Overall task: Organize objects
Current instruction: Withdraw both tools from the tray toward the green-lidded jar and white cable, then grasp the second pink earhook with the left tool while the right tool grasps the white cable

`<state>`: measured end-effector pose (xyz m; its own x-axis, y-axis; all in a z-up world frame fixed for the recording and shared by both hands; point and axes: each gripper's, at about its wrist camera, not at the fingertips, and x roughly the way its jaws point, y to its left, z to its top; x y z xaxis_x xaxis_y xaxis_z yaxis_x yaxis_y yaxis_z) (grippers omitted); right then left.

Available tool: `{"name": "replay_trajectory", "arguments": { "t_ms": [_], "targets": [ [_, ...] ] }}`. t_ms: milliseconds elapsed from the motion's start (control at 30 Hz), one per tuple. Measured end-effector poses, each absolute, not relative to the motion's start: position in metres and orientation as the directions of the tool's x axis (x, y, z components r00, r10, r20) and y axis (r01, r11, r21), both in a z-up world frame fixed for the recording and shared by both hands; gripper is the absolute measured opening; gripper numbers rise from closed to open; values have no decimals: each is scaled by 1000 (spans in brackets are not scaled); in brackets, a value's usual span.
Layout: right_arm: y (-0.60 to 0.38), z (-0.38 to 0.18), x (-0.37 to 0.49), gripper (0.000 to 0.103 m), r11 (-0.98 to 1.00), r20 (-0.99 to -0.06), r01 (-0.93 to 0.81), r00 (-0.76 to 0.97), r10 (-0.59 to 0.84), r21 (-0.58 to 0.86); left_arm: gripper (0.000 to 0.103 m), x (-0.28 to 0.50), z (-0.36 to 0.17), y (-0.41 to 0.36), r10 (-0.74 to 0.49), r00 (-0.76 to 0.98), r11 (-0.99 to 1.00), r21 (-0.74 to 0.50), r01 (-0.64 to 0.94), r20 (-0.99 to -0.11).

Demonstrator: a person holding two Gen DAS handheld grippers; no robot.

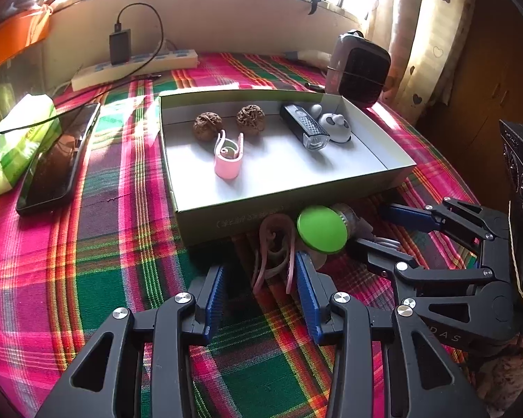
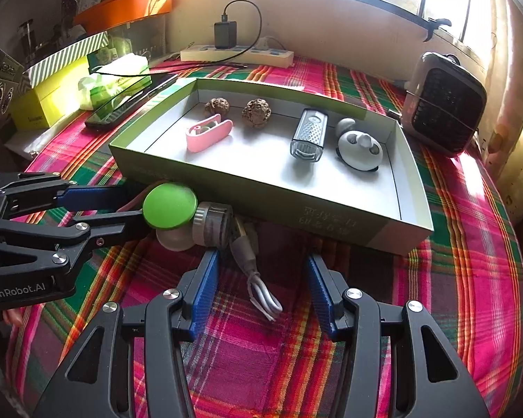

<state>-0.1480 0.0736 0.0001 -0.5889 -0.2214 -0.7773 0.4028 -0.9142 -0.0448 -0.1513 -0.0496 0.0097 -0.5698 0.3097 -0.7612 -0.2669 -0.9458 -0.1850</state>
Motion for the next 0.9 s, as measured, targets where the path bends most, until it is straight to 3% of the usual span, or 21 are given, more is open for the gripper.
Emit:
{"name": "replay_trajectory", "arguments": {
  "t_ms": [233,367,900],
  "targets": [
    [78,1,-147,25,-900,-776,435,-574,-260,-20,36,-155,10,-46,273,-583,-959,-164,-232,-765],
    [84,1,-148,15,-898,-777,440,-568,-272,-7,25,-155,10,-47,244,-593,-968,-154,-199,-767],
    [95,1,-142,12,-904,-774,426,-568,-280,14,21,-137,9,-51,190,-609,-981,-129,-144,-770]
  ]
}}
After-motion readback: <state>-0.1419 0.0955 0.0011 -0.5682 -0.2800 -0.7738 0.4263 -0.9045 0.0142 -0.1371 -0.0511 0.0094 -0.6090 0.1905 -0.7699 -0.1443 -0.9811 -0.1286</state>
